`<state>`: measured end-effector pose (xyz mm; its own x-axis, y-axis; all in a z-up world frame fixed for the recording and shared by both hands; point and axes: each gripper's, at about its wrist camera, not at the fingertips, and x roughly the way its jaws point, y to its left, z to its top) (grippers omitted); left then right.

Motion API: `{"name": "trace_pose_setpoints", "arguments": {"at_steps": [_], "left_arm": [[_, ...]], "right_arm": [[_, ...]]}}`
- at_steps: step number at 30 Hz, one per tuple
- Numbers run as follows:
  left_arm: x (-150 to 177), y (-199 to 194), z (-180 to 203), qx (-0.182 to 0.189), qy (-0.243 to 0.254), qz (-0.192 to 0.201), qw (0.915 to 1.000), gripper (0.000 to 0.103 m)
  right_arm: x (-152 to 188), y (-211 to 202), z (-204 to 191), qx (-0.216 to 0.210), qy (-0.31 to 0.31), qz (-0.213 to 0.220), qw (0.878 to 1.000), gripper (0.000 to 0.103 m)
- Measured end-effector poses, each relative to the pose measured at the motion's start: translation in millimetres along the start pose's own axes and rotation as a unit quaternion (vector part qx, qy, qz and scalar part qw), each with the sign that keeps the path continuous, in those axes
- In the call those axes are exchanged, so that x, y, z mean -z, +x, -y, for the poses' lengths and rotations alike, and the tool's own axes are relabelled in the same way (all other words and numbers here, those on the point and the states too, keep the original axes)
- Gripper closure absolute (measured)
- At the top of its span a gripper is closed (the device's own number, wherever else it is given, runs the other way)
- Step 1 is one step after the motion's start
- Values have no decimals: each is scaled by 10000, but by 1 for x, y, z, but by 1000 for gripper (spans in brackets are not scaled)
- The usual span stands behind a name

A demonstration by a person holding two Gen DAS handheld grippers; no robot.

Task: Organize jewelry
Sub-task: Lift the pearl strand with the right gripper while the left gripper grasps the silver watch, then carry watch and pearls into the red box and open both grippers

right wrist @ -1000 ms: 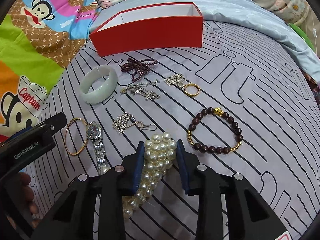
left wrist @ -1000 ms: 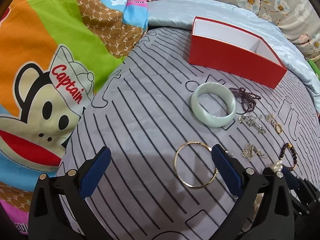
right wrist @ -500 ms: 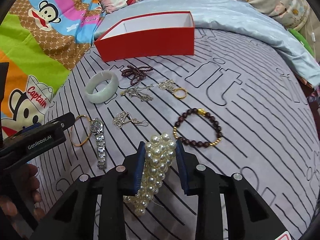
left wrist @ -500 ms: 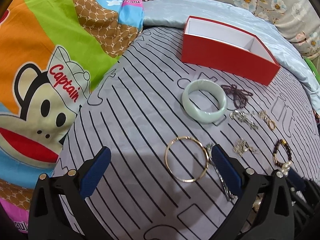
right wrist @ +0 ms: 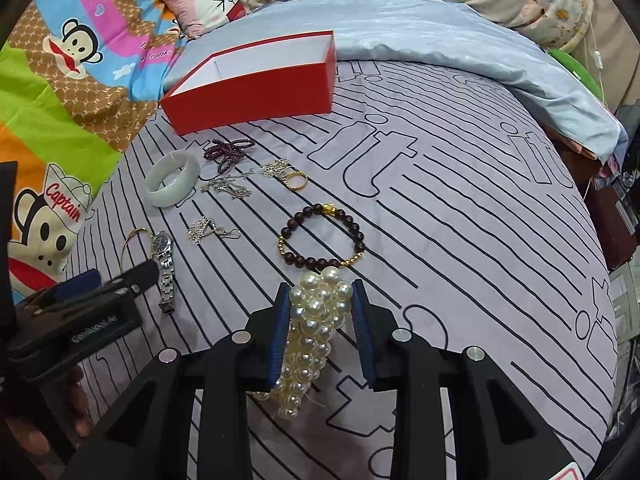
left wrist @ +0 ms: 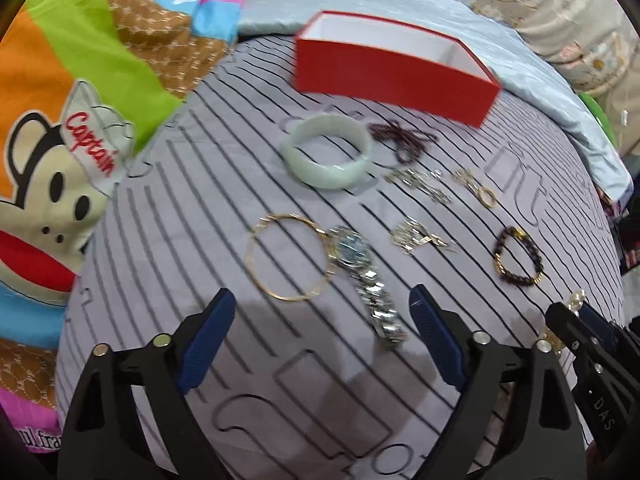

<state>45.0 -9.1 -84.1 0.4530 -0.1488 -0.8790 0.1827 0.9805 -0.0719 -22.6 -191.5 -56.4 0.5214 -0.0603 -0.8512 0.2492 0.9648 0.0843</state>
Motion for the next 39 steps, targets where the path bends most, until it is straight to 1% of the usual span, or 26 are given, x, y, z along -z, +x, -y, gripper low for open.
{"name": "trace_pose_setpoints", "arguments": {"at_steps": [2,5,9,11,12,15,16,17,18,19,20,22,25,31,39], "left_arm": [[2,7,8,113,61,-117,9998,35],[2,17,14,149,-16,-250,9996,37],[-3,23,16,24,-113,-181,9998,40],[-6,25,17,-24,-124,-145,9998,47],[-6,25,17,-46,-113,-131,9998,48],[-5,23,18,-42,-54,-78,9999,63],[-4,23,17,-4,-37,-68,10000,71],[-5,23,18,27,-40,-73,10000,76],[-5,22,17,75,-49,-83,9999,79],[-5,22,17,148,-40,-98,9998,86],[-5,22,17,166,-32,-107,9998,88],[-5,21,16,243,-2,-109,9996,92],[-5,18,15,318,18,-91,9995,92],[-9,-1,10,513,36,71,9987,92],[-13,-20,5,655,16,236,9976,92]], "right_arm": [[1,-1,4,10,24,8,10000,74],[1,-2,8,12,60,12,10000,74],[0,-2,11,-9,90,29,10000,74],[-1,-2,11,-30,98,29,9999,74],[-1,-2,11,-34,90,30,9999,74],[-1,-1,11,-45,71,31,10000,74],[-1,-1,11,-58,77,28,9999,74],[0,0,11,-72,80,25,9999,74],[0,0,10,-78,74,26,9999,74],[0,0,10,-85,69,27,9999,74],[0,0,10,-94,66,27,9999,74],[0,-1,9,-104,71,30,9999,74],[0,-1,8,-110,60,35,9999,74],[-1,-3,4,-154,1,61,9999,74],[-5,-10,-6,-214,-120,152,9996,74]]}}
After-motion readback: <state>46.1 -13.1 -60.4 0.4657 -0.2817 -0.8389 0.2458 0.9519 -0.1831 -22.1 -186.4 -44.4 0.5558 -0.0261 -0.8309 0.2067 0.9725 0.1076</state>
